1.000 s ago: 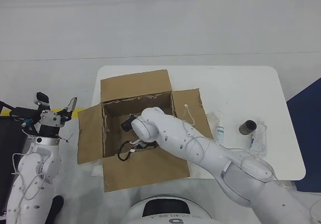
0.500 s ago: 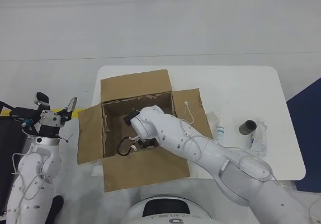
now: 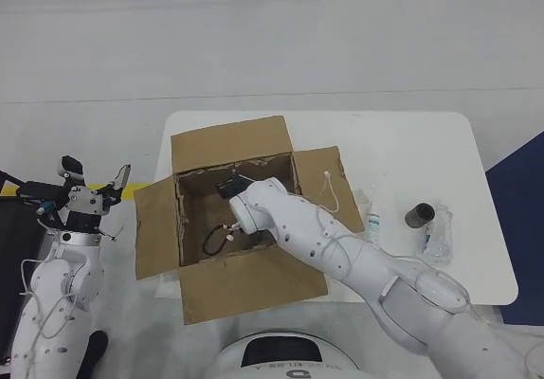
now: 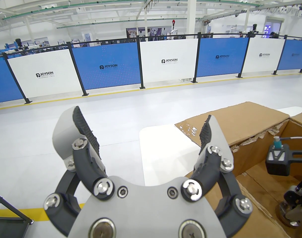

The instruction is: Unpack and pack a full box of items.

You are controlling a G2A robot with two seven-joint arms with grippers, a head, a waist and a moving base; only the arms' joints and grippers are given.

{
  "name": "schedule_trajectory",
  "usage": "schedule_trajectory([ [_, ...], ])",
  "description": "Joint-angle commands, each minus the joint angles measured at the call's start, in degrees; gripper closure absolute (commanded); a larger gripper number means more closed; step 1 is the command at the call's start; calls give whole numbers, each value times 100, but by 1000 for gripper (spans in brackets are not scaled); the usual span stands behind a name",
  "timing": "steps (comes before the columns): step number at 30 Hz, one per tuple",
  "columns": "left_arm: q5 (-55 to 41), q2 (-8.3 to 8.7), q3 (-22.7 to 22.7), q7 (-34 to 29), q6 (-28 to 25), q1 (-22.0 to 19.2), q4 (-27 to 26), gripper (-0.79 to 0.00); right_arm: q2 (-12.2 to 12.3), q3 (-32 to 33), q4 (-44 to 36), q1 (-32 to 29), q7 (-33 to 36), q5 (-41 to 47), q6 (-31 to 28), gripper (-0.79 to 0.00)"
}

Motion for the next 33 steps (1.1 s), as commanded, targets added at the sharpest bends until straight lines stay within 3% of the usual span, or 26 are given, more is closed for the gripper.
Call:
schedule_trajectory([
  [1, 0, 0, 0, 0, 0, 0, 0, -785, 73, 109, -437, -125, -176, -261, 141, 0],
  [7, 0, 0, 0, 0, 0, 0, 0, -785, 520, 783, -2422, -1166, -1005, -1369, 428, 0],
  [13, 0, 0, 0, 0, 0, 0, 0, -785, 998, 1858, -4627, -2984, -2476, -2211, 225, 0],
  [19, 0, 0, 0, 0, 0, 0, 0, -785, 1263, 2893, -6033, -4781, -4038, -2195, 145, 0],
  [25, 0, 0, 0, 0, 0, 0, 0, -785, 1387, 3968, -6827, -6612, -5551, -1405, 463, 0],
  [30, 0, 0, 0, 0, 0, 0, 0, -785, 1366, 4823, -6827, -7881, -6866, 116, 727, 0],
  [33, 0, 0, 0, 0, 0, 0, 0, -785, 1351, 5306, -6773, -8467, -7265, 1026, 510, 0],
])
